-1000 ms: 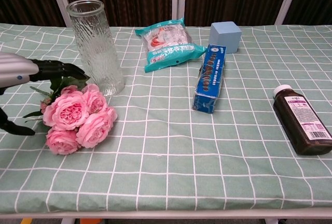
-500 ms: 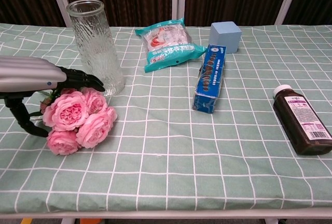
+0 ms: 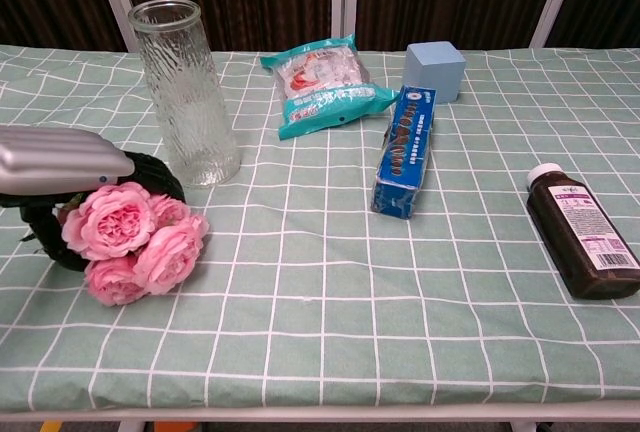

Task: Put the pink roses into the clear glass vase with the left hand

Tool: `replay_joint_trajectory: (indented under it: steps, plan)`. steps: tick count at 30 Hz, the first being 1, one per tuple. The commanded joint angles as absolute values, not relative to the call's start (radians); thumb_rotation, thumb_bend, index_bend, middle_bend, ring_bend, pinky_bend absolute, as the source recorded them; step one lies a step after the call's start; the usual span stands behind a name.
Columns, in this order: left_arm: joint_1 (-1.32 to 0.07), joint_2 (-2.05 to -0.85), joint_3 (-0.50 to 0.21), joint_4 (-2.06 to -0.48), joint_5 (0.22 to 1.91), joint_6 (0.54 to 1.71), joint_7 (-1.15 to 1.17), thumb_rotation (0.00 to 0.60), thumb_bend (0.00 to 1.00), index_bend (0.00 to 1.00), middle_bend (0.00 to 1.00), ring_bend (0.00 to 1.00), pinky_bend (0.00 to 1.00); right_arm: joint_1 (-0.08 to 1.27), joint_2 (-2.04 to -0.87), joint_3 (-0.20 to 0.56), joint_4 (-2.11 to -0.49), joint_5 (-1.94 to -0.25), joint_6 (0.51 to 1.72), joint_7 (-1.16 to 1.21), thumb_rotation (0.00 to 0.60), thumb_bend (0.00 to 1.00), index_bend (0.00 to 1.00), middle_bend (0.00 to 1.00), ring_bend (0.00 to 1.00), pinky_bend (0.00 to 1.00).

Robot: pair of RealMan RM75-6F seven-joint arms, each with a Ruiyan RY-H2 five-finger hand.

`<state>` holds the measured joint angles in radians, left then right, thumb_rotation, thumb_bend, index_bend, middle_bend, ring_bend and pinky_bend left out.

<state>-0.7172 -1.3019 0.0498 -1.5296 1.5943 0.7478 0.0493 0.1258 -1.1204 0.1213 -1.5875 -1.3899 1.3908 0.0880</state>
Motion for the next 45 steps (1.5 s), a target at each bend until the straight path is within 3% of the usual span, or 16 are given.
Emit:
replay_joint_trajectory:
  steps: [1,6,13,17,25,34,37,45]
  plan:
    - [-0.700,-1.322,0.057,-1.497,1.615,0.799,0.034,0.600,0.22,0.36,0.32,0.26,0.48,0.127,-1.120,0.121,-1.589,-1.389,1.388,0.087,0.600,0.10,0.00,0.00,0.00,0.00]
    - [-0.684,-1.328,0.073,-1.473,1.629,0.843,0.027,0.600,0.23,0.47,0.44,0.40,0.60,0.131,-1.114,0.123,-1.592,-1.370,1.368,0.089,0.600,0.11,0.00,0.00,0.00,0.00]
    - [-0.650,-1.265,0.061,-1.493,1.642,0.959,0.029,0.600,0.24,0.50,0.47,0.41,0.61,0.127,-1.111,0.127,-1.594,-1.366,1.376,0.103,0.600,0.11,0.00,0.00,0.00,0.00]
    - [-0.614,-1.174,0.019,-1.526,1.597,1.049,0.074,0.600,0.24,0.50,0.47,0.41,0.62,0.113,-1.118,0.122,-1.579,-1.389,1.407,0.131,0.600,0.11,0.00,0.00,0.00,0.00]
    - [-0.536,-1.102,-0.153,-1.483,1.448,1.301,0.234,0.600,0.24,0.50,0.47,0.41,0.62,0.089,-1.138,0.108,-1.530,-1.409,1.437,0.187,0.600,0.11,0.00,0.00,0.00,0.00]
    - [-0.538,-1.279,-0.414,-1.475,1.347,1.607,-0.103,0.600,0.24,0.50,0.47,0.42,0.62,0.094,-1.152,0.111,-1.512,-1.415,1.429,0.207,0.600,0.11,0.00,0.00,0.00,0.00]
    - [-0.552,-1.341,-0.483,-1.525,1.289,1.628,-0.238,0.600,0.24,0.50,0.47,0.43,0.63,0.098,-1.156,0.108,-1.509,-1.417,1.422,0.206,0.600,0.11,0.00,0.00,0.00,0.00]
    - [-0.572,-1.390,-0.614,-1.748,1.077,1.524,-0.422,0.600,0.24,0.50,0.47,0.43,0.63,0.107,-1.169,0.112,-1.487,-1.392,1.385,0.216,0.600,0.11,0.00,0.00,0.00,0.00]
